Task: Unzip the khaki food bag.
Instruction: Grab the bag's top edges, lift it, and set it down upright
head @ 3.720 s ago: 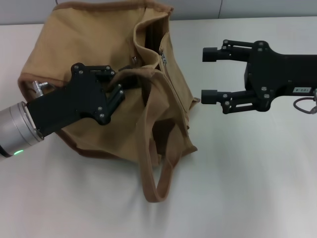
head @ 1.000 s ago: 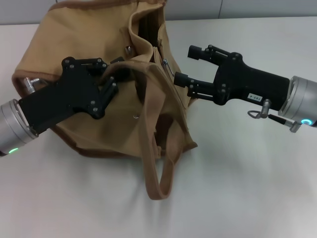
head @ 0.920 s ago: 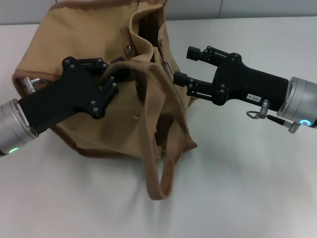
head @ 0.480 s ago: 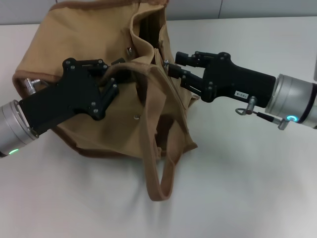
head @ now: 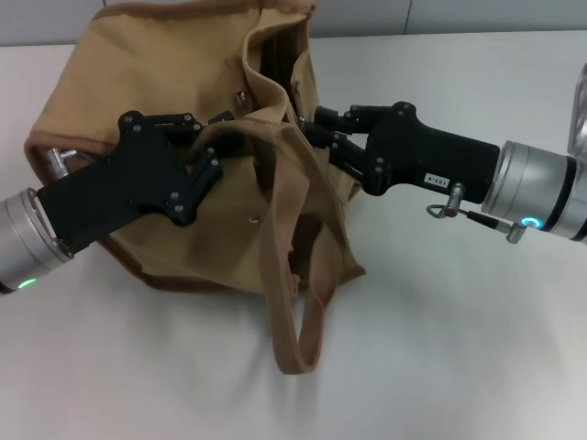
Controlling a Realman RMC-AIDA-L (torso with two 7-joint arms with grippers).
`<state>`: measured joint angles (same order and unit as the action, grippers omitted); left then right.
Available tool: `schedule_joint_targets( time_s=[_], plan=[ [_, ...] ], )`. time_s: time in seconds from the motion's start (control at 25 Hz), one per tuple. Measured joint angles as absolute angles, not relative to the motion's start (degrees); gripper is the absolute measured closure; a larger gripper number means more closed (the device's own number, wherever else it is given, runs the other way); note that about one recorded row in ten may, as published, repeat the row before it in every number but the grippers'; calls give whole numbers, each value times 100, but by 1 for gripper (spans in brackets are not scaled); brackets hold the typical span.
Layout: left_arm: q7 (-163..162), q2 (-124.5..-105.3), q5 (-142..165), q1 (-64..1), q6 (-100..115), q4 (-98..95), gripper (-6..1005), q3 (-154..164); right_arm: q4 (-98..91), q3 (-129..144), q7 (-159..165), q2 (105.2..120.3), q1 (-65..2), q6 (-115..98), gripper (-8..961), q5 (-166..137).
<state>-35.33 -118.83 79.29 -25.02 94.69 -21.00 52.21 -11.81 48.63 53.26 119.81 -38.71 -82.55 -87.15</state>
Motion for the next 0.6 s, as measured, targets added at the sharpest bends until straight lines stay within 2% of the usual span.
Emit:
schedule_joint_targets(
  time_s=[0.24, 0.44, 0.6],
  plan=[
    [-3533, -11883, 7931, -2503, 9475, -2099, 915, 5222, -1235, 5358, 5317, 11970, -3869, -8016, 708, -8721],
    [-3533, -11883, 7933, -2500, 9492, -2094, 915, 5221, -1216, 5388, 5317, 11969, -3868, -7843, 788, -8700],
    [-3533, -11883, 7933, -2498, 9506, -2091, 915, 5221, -1214, 5413, 5317, 11974, -3899, -7852, 596, -8704]
  ],
)
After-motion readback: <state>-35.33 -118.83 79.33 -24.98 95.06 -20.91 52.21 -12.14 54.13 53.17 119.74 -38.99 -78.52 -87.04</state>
